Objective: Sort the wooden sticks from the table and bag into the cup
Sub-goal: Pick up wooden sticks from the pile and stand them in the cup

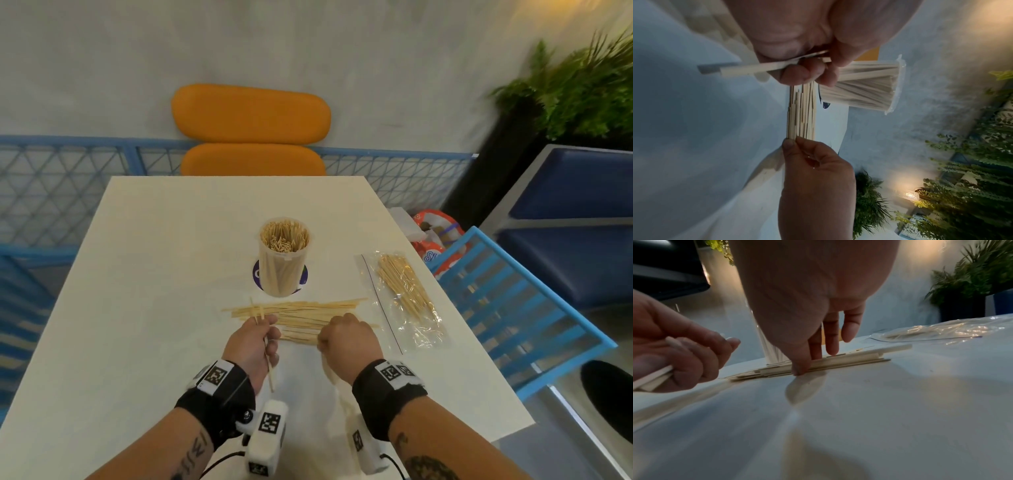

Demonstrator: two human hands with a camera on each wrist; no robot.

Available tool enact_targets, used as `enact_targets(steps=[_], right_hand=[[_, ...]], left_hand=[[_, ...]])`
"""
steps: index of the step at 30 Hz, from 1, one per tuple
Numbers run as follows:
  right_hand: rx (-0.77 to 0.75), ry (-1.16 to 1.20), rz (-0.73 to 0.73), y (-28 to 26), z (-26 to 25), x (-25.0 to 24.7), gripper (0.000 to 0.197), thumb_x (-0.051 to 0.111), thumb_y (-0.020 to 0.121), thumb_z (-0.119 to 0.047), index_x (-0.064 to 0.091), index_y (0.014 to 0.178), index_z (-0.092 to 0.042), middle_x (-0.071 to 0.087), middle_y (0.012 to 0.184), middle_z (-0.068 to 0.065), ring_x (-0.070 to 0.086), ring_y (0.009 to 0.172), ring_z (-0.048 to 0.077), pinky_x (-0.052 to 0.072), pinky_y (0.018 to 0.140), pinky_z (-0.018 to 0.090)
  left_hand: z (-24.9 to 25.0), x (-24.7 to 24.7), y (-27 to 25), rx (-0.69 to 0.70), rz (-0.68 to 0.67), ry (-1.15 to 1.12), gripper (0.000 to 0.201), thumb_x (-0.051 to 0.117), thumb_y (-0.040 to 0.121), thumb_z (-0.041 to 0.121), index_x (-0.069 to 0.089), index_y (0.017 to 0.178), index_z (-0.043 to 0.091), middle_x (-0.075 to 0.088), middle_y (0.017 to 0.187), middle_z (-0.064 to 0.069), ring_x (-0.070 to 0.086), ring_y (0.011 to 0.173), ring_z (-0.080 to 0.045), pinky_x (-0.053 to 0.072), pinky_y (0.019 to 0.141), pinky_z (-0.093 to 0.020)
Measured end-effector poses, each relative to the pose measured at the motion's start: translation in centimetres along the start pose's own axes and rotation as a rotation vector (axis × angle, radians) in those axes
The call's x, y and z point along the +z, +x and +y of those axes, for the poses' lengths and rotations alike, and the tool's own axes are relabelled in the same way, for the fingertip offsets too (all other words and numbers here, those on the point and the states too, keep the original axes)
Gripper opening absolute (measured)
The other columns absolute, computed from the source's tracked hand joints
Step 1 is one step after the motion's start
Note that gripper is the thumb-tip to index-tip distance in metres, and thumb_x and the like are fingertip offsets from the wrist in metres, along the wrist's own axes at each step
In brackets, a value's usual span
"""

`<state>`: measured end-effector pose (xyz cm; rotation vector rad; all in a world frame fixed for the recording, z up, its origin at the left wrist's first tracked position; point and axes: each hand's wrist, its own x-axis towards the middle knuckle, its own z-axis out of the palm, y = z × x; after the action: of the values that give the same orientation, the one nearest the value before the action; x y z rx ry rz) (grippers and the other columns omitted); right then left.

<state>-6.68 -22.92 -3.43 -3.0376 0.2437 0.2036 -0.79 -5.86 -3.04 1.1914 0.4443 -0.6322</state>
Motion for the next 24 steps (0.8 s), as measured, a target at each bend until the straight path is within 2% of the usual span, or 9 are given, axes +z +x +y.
enact_targets(steps=[4, 7, 9, 11, 15, 18, 19, 22, 24], right_hand=[[0.022, 0.016, -0.003, -0.3, 0.2, -0.7, 0.024, 0.049, 0.097, -0.028, 0.071, 0.105, -0.024, 0.057, 0.098, -0.003, 0.049, 0.103, 0.021, 0.037, 0.082, 0.033], [0.121, 0.116, -0.010, -0.2, 0.5, -1.5, 0.025, 0.048, 0.096, -0.030, 0.071, 0.101, -0.025, 0.054, 0.094, -0.004, 0.053, 0.098, 0.021, 0.046, 0.084, 0.034], [0.221, 0.296, -0.013, -0.1, 1.0, -2.6, 0.023, 0.050, 0.095, -0.033, 0.073, 0.095, -0.026, 0.060, 0.091, -0.002, 0.058, 0.086, 0.020, 0.052, 0.080, 0.035], [0.282, 0.503, -0.010, -0.4, 1.2, -4.1, 0.020, 0.056, 0.095, -0.031, 0.074, 0.090, -0.023, 0.066, 0.087, -0.001, 0.059, 0.077, 0.015, 0.050, 0.070, 0.026], [0.349, 0.935, 0.067, -1.2, 0.5, -6.7, 0.017, 0.067, 0.093, -0.026, 0.076, 0.094, -0.011, 0.070, 0.088, -0.001, 0.062, 0.078, 0.011, 0.052, 0.071, 0.029], [0.429, 1.185, 0.040, -1.4, -0.4, -7.7, 0.016, 0.071, 0.091, -0.023, 0.075, 0.102, -0.013, 0.073, 0.096, 0.000, 0.061, 0.076, 0.003, 0.047, 0.060, 0.014], [0.436, 1.229, 0.031, -1.4, -0.6, -7.8, 0.014, 0.072, 0.091, -0.021, 0.076, 0.099, -0.010, 0.074, 0.094, 0.004, 0.062, 0.072, 0.006, 0.050, 0.058, 0.015], [0.454, 1.278, 0.050, -1.5, -1.2, -7.5, 0.017, 0.073, 0.089, -0.017, 0.076, 0.097, -0.003, 0.076, 0.092, 0.013, 0.066, 0.066, 0.013, 0.057, 0.062, 0.027], [0.450, 1.257, 0.053, -1.6, -1.2, -6.9, 0.019, 0.074, 0.088, -0.019, 0.076, 0.098, -0.003, 0.076, 0.089, 0.005, 0.068, 0.066, 0.006, 0.053, 0.056, 0.015]], left_hand=[[0.0, 0.1, -0.1, 0.036, -0.013, 0.022, 0.025, 0.035, 0.105, 0.008, 0.060, 0.105, 0.008, 0.050, 0.069, -0.003, 0.037, 0.052, -0.014, 0.030, 0.052, -0.027], [0.1, 0.2, -0.2, 0.041, -0.032, 0.021, 0.025, 0.035, 0.106, 0.010, 0.060, 0.103, 0.009, 0.054, 0.068, -0.003, 0.046, 0.054, -0.016, 0.039, 0.054, -0.029], [0.1, 0.6, -0.4, 0.038, -0.062, 0.016, 0.024, 0.036, 0.107, 0.013, 0.060, 0.102, 0.010, 0.060, 0.071, -0.006, 0.055, 0.060, -0.020, 0.047, 0.060, -0.033], [0.2, 1.3, -0.7, 0.034, -0.101, 0.016, 0.023, 0.037, 0.108, 0.017, 0.059, 0.104, 0.010, 0.067, 0.080, -0.009, 0.064, 0.068, -0.024, 0.052, 0.066, -0.036], [0.1, 3.4, -1.3, 0.033, -0.217, 0.051, 0.020, 0.042, 0.107, 0.021, 0.060, 0.109, 0.011, 0.076, 0.103, -0.008, 0.072, 0.084, -0.025, 0.055, 0.077, -0.040], [0.3, 4.9, -1.9, 0.044, -0.300, 0.054, 0.021, 0.044, 0.107, 0.022, 0.062, 0.113, 0.013, 0.077, 0.104, -0.007, 0.072, 0.084, -0.024, 0.056, 0.084, -0.042], [0.4, 5.3, -2.2, 0.038, -0.330, 0.029, 0.022, 0.044, 0.107, 0.021, 0.063, 0.113, 0.014, 0.077, 0.101, -0.009, 0.073, 0.082, -0.024, 0.056, 0.082, -0.042], [0.4, 6.0, -2.8, -0.012, -0.401, -0.027, 0.025, 0.044, 0.106, 0.024, 0.066, 0.114, 0.016, 0.076, 0.092, -0.009, 0.071, 0.070, -0.023, 0.054, 0.072, -0.039], [0.2, 5.9, -2.6, -0.037, -0.415, -0.006, 0.026, 0.043, 0.107, 0.026, 0.066, 0.116, 0.018, 0.071, 0.091, -0.007, 0.059, 0.059, -0.018, 0.050, 0.061, -0.034]])
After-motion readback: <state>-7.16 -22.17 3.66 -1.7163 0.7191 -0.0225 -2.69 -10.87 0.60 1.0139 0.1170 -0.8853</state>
